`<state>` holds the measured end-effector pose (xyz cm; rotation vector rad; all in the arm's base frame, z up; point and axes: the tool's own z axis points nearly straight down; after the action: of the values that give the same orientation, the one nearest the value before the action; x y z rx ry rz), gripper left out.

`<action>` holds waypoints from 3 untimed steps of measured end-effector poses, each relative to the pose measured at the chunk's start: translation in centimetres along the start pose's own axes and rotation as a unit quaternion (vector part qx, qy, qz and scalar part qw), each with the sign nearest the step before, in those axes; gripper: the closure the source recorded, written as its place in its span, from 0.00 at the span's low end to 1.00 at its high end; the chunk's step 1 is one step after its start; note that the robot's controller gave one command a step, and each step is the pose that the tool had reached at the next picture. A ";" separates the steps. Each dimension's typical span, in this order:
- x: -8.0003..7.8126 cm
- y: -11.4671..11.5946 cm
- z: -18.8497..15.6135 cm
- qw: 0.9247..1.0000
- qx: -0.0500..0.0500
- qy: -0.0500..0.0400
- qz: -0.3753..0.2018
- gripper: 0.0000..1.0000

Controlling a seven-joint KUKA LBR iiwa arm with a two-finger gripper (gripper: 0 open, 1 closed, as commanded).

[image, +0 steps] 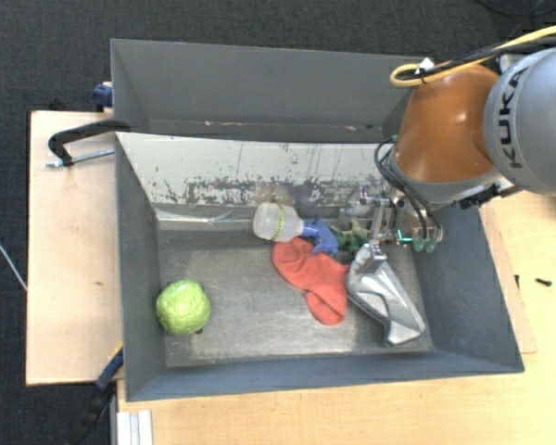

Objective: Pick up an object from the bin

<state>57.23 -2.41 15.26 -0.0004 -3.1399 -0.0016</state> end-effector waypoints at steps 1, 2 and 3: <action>0.0 0.0 -0.1 1.000 0.000 -0.001 0.000 0.00; 0.3 0.4 4.2 1.000 0.000 -0.005 0.016 0.00; -2.0 3.6 6.6 0.999 0.003 -0.019 0.048 0.00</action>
Offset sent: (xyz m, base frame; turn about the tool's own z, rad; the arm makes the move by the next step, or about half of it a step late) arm -0.0105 0.0070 -0.0826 0.0564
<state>59.19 1.17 8.63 -0.1542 -3.1736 0.0085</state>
